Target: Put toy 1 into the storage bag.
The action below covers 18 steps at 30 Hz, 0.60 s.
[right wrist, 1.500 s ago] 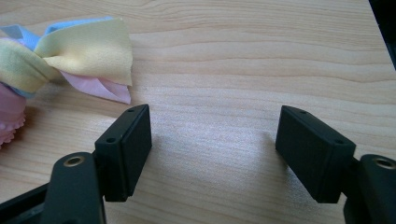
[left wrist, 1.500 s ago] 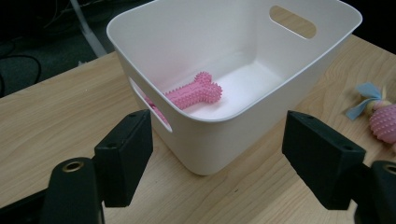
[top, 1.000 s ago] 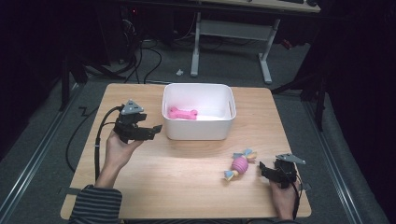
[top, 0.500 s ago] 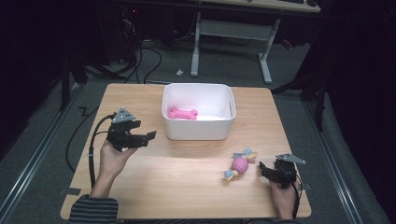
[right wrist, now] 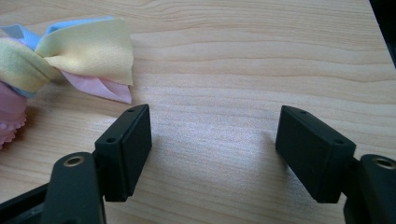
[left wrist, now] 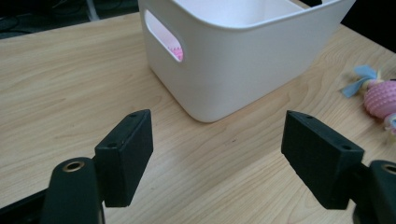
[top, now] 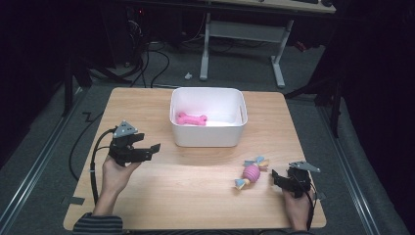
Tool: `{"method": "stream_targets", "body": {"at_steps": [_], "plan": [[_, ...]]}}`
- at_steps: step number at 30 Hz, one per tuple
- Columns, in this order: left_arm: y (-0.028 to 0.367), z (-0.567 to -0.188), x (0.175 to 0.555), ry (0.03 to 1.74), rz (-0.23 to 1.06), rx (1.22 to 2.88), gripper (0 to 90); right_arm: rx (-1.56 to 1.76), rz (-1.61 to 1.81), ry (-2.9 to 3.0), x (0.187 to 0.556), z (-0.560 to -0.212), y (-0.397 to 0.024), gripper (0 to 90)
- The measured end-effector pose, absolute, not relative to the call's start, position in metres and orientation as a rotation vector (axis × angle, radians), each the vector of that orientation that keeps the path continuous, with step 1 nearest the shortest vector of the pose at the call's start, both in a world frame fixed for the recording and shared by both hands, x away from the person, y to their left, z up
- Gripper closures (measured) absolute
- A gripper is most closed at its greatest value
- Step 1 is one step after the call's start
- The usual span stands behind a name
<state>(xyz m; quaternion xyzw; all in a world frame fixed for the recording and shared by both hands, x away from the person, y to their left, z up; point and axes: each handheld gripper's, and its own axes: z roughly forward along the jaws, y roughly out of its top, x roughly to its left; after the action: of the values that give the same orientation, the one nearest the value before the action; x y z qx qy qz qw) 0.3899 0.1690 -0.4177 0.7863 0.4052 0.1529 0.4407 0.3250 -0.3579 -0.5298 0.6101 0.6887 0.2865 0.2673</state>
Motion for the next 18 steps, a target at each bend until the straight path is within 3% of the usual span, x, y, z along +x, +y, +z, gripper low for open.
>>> {"method": "stream_targets", "body": {"at_steps": [18], "plan": [[0.176, -0.450, 0.383, 1.062, 0.305, 1.929, 25.8, 1.647, 0.773, 1.858, 0.325, -0.530, -0.358, 27.2]]}}
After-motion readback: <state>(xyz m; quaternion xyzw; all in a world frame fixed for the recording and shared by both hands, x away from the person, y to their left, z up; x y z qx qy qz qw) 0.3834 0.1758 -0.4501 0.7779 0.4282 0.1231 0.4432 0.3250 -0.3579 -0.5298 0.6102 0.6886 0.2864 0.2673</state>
